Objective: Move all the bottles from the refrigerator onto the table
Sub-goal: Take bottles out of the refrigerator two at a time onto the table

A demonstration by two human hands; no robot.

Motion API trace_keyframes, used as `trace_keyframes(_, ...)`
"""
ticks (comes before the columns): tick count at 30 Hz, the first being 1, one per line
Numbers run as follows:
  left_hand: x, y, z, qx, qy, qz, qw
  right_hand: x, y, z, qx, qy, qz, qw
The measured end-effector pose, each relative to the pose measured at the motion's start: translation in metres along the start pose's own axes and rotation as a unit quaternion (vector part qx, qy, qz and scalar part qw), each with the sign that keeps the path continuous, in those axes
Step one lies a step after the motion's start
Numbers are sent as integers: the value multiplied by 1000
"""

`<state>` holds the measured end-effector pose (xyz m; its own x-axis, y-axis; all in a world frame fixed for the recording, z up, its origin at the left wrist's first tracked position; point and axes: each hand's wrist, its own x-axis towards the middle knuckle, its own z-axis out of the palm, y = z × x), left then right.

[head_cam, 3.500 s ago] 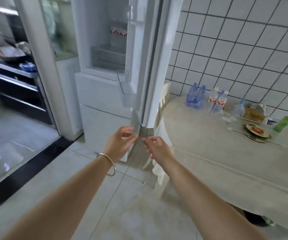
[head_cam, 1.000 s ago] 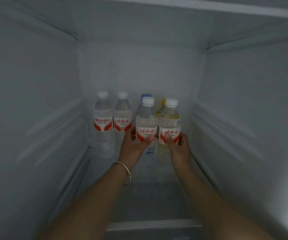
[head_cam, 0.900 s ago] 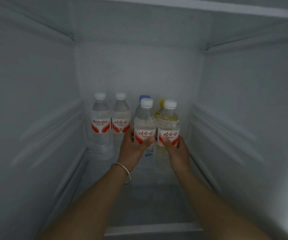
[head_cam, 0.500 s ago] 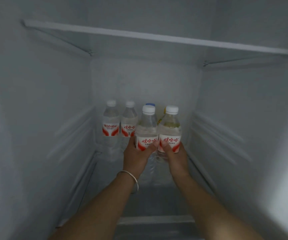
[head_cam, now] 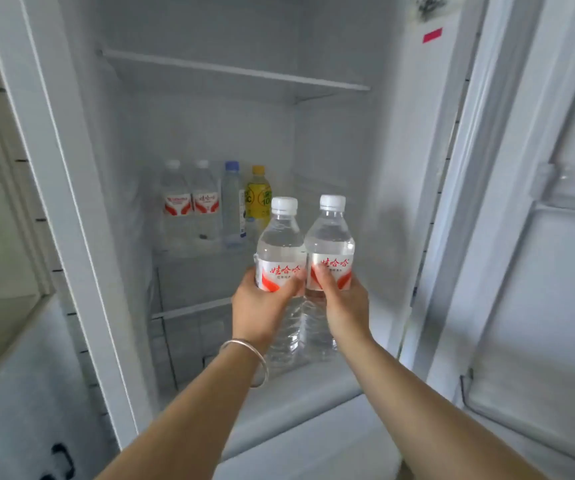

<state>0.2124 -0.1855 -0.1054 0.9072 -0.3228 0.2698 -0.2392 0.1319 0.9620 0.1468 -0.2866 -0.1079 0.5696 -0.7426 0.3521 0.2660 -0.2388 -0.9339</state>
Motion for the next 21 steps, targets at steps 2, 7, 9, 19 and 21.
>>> trace_keyframes(2, -30, 2, 5, 2, -25, -16, 1000, -29, -4, -24, -17, 18, 27, 999)
trace_keyframes(7, -91, 10, 33, -5, -112, -51, 992, -80, -16, -89, -29, 91, 60, 994)
trace_keyframes(9, -118, 14, 51, -10, -143, -51, 988, -98, -20, -119, -48, 115, 53, 991)
trace_keyframes(19, -278, 30, 185, -44, -325, -64, 943, -199, -54, -326, -118, 226, 57, 965)
trace_keyframes(21, -320, 39, 220, -49, -346, -56, 935, -224, -62, -378, -113, 257, 59, 958)
